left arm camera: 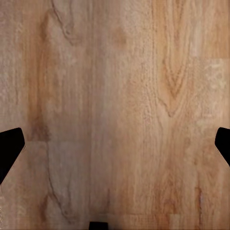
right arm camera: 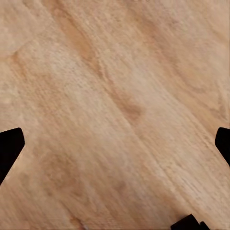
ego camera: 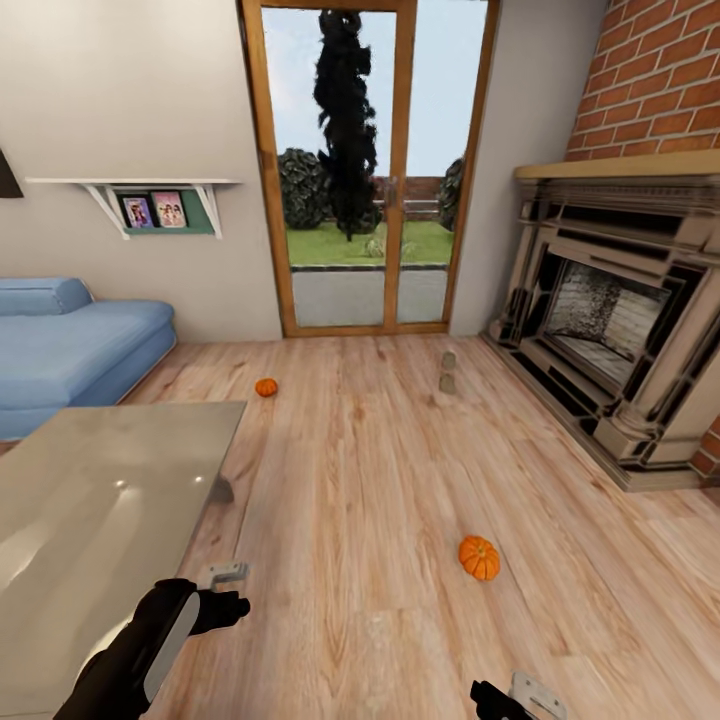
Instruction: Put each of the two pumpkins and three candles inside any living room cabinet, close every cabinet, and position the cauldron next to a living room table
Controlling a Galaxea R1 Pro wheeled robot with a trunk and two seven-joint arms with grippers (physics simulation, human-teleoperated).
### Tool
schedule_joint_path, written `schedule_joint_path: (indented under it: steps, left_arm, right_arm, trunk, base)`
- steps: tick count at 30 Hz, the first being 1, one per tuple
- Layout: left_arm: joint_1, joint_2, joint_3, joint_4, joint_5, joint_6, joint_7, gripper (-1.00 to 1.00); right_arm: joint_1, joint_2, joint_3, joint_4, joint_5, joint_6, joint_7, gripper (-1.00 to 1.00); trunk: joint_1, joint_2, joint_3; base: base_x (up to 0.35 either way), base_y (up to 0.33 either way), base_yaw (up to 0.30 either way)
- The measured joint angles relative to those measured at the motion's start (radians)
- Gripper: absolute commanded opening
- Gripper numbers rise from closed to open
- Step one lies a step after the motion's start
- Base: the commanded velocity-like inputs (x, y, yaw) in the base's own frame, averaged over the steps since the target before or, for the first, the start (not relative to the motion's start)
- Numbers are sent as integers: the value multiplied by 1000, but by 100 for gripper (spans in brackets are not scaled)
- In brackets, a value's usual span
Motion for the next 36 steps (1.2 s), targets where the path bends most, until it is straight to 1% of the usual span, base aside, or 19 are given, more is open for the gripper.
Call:
schedule_joint_path:
  steps: [3, 11, 20, 24, 29, 36]
  left_arm:
    - [0, 0, 0, 0, 0, 0, 0, 100]
    - [0, 0, 0, 0, 1, 0, 0, 100]
    - [0, 0, -2, 1, 1, -1, 0, 100]
    - [0, 0, -2, 0, 1, 0, 0, 100]
    - [0, 0, -2, 0, 2, 0, 0, 100]
    - [0, 0, -1, 0, 0, 0, 1, 100]
  right_arm:
    - [0, 0, 0, 0, 0, 0, 0, 100]
    - [0, 0, 0, 0, -1, 0, 0, 100]
    - [0, 0, 0, 0, 0, 0, 1, 100]
    - [0, 0, 0, 0, 1, 0, 1, 100]
    - [0, 0, 1, 0, 1, 3, 1, 100]
    - [0, 0, 0, 0, 0, 2, 2, 100]
  trunk:
    - [0, 0, 0]
    - [0, 0, 0]
    - [0, 0, 0]
    - [0, 0, 0]
    - [0, 0, 0]
    - [0, 0, 0]
  base:
    - [260, 108, -24]
    - [274, 86, -173]
    - [295, -114, -38]
    - [162, -29, -20]
    - [70, 17, -2]
    - [244, 125, 0]
